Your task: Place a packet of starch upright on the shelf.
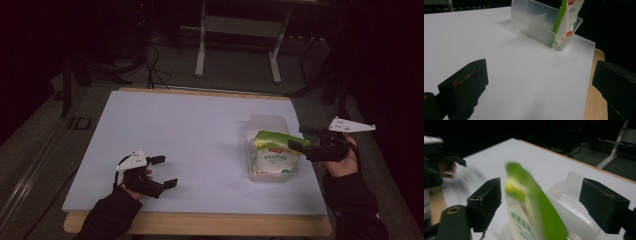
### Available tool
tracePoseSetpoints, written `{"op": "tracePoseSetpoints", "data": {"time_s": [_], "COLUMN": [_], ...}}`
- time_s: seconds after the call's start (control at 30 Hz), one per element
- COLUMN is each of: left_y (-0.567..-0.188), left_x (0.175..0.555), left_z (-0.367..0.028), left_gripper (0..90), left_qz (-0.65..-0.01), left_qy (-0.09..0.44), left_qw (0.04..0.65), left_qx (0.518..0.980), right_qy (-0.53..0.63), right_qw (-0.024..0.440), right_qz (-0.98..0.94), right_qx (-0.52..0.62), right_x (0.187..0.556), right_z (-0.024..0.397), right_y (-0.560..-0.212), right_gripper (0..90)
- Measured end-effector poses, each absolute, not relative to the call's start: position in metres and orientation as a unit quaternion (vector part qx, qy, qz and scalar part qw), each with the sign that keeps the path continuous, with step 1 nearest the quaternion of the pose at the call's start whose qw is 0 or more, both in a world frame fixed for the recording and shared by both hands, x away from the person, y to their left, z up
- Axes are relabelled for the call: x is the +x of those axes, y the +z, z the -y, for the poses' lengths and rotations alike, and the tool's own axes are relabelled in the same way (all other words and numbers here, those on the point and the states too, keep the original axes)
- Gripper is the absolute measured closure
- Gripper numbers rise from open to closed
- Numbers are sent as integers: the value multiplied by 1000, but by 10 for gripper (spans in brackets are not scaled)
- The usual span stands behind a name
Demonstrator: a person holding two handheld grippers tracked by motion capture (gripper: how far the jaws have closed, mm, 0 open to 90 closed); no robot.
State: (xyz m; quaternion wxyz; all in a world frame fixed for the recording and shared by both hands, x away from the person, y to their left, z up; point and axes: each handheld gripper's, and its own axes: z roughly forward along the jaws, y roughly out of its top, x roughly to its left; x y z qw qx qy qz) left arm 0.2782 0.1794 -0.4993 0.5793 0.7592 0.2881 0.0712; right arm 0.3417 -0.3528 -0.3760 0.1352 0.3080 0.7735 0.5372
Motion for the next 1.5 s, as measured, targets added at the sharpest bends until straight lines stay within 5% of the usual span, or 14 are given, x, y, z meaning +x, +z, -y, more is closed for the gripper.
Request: {"op": "tracePoseSetpoints", "data": {"time_s": [0.33, 0.9, 1.5], "left_y": [-500, -497, -496], "left_x": [275, 273, 272], "left_z": [-176, -179, -183], "left_gripper": [9, 9, 9], "left_qz": [-280, -279, -272], "left_qy": [77, 86, 99], "left_qw": [573, 577, 584], "left_qx": [766, 763, 758], "right_qy": [554, 578, 567], "right_qw": [179, 135, 94], "right_qz": [-773, -782, -802], "right_qx": [253, 192, 162], "right_x": [325, 304, 278], "right_z": [310, 242, 207], "right_y": [-351, -360, -406], "right_gripper": [137, 140, 144]}}
